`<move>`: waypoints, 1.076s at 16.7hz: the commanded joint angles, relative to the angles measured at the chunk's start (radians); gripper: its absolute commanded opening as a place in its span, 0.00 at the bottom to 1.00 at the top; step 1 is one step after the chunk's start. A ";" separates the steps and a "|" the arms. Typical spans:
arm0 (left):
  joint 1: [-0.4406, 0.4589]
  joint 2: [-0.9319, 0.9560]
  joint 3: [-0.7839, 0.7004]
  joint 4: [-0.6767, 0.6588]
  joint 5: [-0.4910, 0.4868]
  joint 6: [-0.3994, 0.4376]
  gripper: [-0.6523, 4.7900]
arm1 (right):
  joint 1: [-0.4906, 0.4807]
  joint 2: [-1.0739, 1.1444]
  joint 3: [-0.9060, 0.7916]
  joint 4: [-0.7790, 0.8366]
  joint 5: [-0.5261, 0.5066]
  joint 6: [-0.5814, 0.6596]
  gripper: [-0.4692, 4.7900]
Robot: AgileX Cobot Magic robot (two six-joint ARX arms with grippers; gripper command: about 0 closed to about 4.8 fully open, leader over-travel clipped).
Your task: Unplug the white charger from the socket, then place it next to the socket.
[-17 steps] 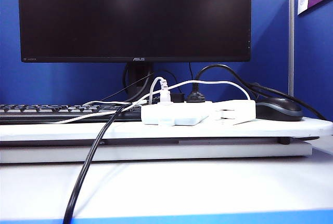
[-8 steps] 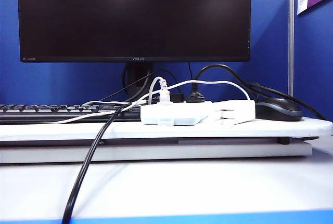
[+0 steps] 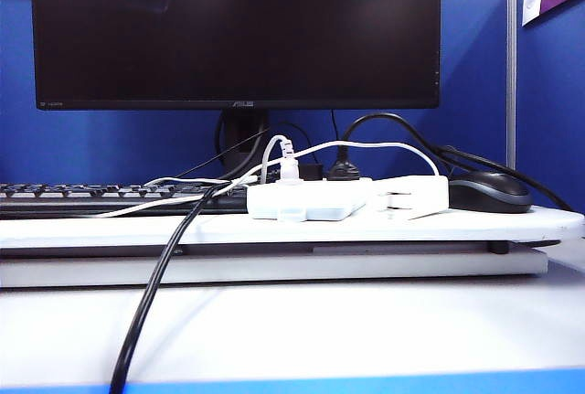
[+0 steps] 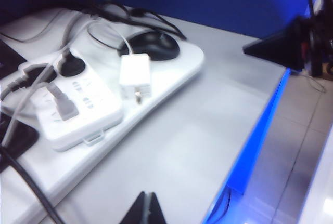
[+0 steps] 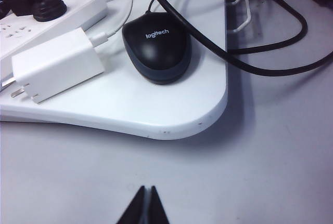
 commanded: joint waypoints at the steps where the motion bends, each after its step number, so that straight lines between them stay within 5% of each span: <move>1: 0.139 -0.063 -0.128 0.140 0.038 -0.088 0.11 | 0.000 0.000 -0.001 0.005 -0.002 0.003 0.09; 6: 0.509 -0.241 -0.196 -0.017 0.082 -0.086 0.11 | 0.000 0.000 -0.001 0.006 -0.002 0.003 0.09; 11: 0.727 -0.366 -0.296 -0.018 0.114 -0.088 0.11 | 0.000 0.000 -0.001 0.006 -0.002 0.003 0.09; 18: 0.895 -0.520 -0.350 -0.183 0.118 -0.080 0.11 | 0.000 0.000 -0.001 0.006 -0.002 0.003 0.09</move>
